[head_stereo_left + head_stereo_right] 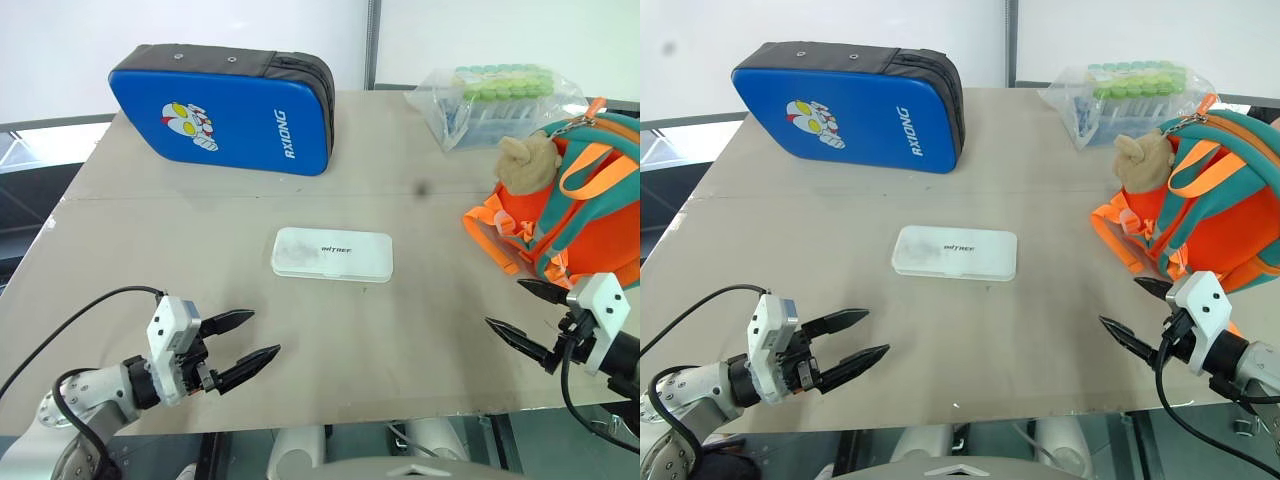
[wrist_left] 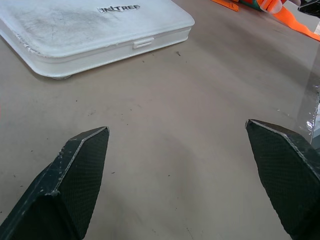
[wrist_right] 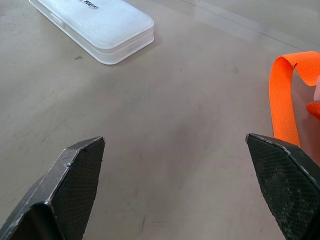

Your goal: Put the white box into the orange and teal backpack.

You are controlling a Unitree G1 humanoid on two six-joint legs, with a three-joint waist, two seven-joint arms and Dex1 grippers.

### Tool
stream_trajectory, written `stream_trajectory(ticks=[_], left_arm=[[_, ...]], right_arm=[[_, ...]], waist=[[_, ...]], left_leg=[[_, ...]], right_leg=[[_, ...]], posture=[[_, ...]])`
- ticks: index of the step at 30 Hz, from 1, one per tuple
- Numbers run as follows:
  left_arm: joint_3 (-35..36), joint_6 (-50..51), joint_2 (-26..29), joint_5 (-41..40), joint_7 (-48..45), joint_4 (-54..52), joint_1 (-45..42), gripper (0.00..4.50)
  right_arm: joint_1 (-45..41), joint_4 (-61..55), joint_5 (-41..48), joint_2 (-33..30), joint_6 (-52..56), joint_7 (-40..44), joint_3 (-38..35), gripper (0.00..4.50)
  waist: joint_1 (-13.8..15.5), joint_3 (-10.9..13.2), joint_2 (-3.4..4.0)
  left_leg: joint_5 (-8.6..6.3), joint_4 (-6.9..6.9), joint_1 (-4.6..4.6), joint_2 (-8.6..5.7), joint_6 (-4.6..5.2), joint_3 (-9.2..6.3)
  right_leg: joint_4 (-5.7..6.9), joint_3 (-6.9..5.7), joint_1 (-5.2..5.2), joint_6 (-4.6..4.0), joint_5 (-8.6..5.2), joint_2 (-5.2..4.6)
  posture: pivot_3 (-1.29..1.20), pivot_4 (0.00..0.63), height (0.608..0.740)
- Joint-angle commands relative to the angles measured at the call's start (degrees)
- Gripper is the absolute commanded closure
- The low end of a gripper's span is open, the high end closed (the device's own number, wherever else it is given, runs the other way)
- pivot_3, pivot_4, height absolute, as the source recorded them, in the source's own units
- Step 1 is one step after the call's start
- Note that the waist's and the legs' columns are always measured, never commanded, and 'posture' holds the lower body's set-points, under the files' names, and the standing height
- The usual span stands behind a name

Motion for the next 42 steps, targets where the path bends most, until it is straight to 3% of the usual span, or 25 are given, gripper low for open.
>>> stream_trajectory(ticks=[1, 6, 12, 13, 15, 16, 19, 20, 23, 24, 25, 31, 36, 40, 42], left_arm=[[1.1, -0.2, -0.1, -0.4, 1.5, -0.4, -1.5, 0.02], [0.8, 1.7, -2.6, -0.3, 8.4, -0.2, -6.1, 0.02], [4.1, 14.6, -5.3, -11.7, 22.7, -0.5, -14.4, 0.02], [4.6, 16.1, -5.7, -12.9, 25.0, 0.2, -16.1, 0.0], [5.7, 19.3, -6.4, -15.2, 30.4, 1.7, -19.5, 0.55], [6.1, 20.4, -6.6, -16.2, 32.5, 2.0, -21.0, 0.86], [6.5, 23.5, -6.7, -17.1, 38.7, 3.0, -25.0, 2.22], [6.1, 24.7, -6.5, -16.7, 40.9, 3.5, -26.4, 2.76], [1.6, 28.2, -4.6, -11.4, 46.4, 5.7, -31.4, 4.03], [-0.2, 28.8, -4.2, -9.3, 47.8, 6.4, -32.9, 4.39], [-3.3, 29.6, -3.1, -6.7, 47.9, 7.6, -34.3, 4.45], [-13.8, 30.7, 0.5, -0.2, 41.3, 12.7, -37.4, 4.45], [-16.3, 32.8, 0.9, -2.5, 35.5, 6.9, -34.9, 4.45], [-18.6, 31.8, 3.3, -3.4, 29.9, -1.7, -29.7, 4.45], [-18.7, 31.0, 4.0, -2.6, 29.1, -5.0, -26.2, 4.45]], right_arm=[[-1.0, -2.7, 0.8, 0.4, 0.3, -1.3, -0.1, 0.04], [-4.6, -5.0, 0.0, 2.4, 2.2, -6.9, 2.5, 0.04], [-12.3, -8.8, 1.3, 3.1, 12.1, -15.2, 8.1, 0.04], [-14.5, -8.4, 2.3, 3.9, 13.4, -16.0, 9.2, 0.26], [-18.5, -7.1, 1.6, 5.1, 16.3, -18.7, 12.2, 0.8], [-20.4, -6.3, 0.7, 5.7, 17.0, -19.8, 14.0, 1.29], [-24.5, -3.6, -2.3, 7.9, 19.1, -23.7, 18.3, 2.68], [-25.8, -2.5, -3.4, 8.6, 19.3, -24.7, 19.7, 3.32], [-30.6, 3.0, -8.8, 9.3, 21.0, -27.3, 26.2, 4.49], [-32.4, 5.1, -10.9, 9.4, 21.4, -28.1, 28.4, 4.5], [-34.7, 7.7, -12.5, 9.7, 22.2, -28.0, 31.4, 4.5], [-45.7, 20.3, -19.0, 15.8, 21.1, -26.0, 43.4, 4.5], [-48.2, 22.4, -19.3, 17.4, 20.9, -20.8, 46.2, 4.5], [-44.2, 17.3, -18.8, 11.7, 22.4, -17.8, 42.4, 4.5], [-40.6, 14.7, -19.6, 6.0, 21.6, -15.8, 39.9, 4.5]], waist=[[0.0, 0.0, 0.0], [0.0, 0.0, -0.01], [0.0, 0.0, -0.03], [0.0, 0.0, -0.05], [-0.1, 0.0, -0.05], [-0.1, 0.0, -0.06], [-0.2, 0.0, -0.1], [-0.1, 0.0, -0.09], [-0.1, 0.0, -0.13], [-0.1, 0.0, -0.13], [-0.2, 0.0, -0.14], [-0.6, 0.0, -0.14], [-0.4, 0.0, -0.15], [0.0, 0.0, -0.12], [0.5, 0.0, -0.12]], left_leg=[[0.0, 0.0, 0.0, 0.0, 0.0, 0.0], [0.0, 0.07, 0.01, 0.0, 0.0, -0.04], [0.0, 0.07, -0.01, -0.01, 0.0, -0.06], [0.0, 0.07, -0.02, -0.02, 0.0, -0.07], [0.0, 0.07, -0.01, -0.06, 0.0, -0.08], [0.0, 0.07, 0.0, -0.09, 0.01, -0.08], [0.01, 0.08, -0.01, -0.11, 0.01, -0.08], [0.01, 0.08, -0.02, -0.12, 0.01, -0.09], [0.01, 0.07, -0.03, -0.15, 0.01, -0.09], [0.01, 0.09, -0.03, -0.17, 0.0, -0.08], [0.01, 0.1, -0.04, -0.17, 0.0, -0.07], [0.01, 0.02, -0.04, -0.13, 0.0, -0.02], [0.01, -0.13, -0.02, -0.1, -0.01, -0.07], [0.01, -0.18, -0.05, -0.13, -0.01, -0.08], [0.01, -0.24, -0.06, -0.16, -0.01, -0.08]], right_leg=[[0.0, 0.0, 0.0, 0.0, 0.0, 0.0], [0.07, -0.02, 0.01, 0.0, 0.01, 0.02], [0.07, -0.02, 0.02, -0.04, 0.04, 0.02], [0.09, -0.03, 0.01, -0.06, 0.05, 0.02], [0.1, -0.05, 0.02, -0.15, 0.11, 0.04], [0.11, -0.04, 0.03, -0.17, 0.13, 0.05], [0.11, -0.04, 0.03, -0.21, 0.15, 0.07], [0.11, -0.04, 0.02, -0.22, 0.15, 0.08], [0.11, -0.02, 0.03, -0.22, 0.16, 0.07], [0.11, -0.03, 0.03, -0.23, 0.16, 0.09], [0.11, -0.03, 0.03, -0.23, 0.17, 0.11], [0.13, 0.01, -0.02, -0.25, 0.18, 0.21], [0.1, -0.03, -0.03, -0.06, 0.28, 0.19], [0.04, -0.02, -0.03, -0.09, 0.26, 0.06], [0.01, -0.06, -0.02, -0.15, 0.16, -0.13]], posture=[[0.0, 0.15, 0.74], [0.0, 0.15, 0.74], [0.0, 0.15, 0.74], [0.0, 0.15, 0.74], [0.0, 0.15, 0.74], [0.0, 0.15, 0.74], [0.0, 0.15, 0.74], [0.0, 0.15, 0.74], [0.0, 0.15, 0.74], [0.0, 0.15, 0.74], [0.0, 0.15, 0.74], [0.0, 0.15, 0.74], [0.0, 0.15, 0.74], [0.0, 0.15, 0.74], [0.0, 0.15, 0.74]])
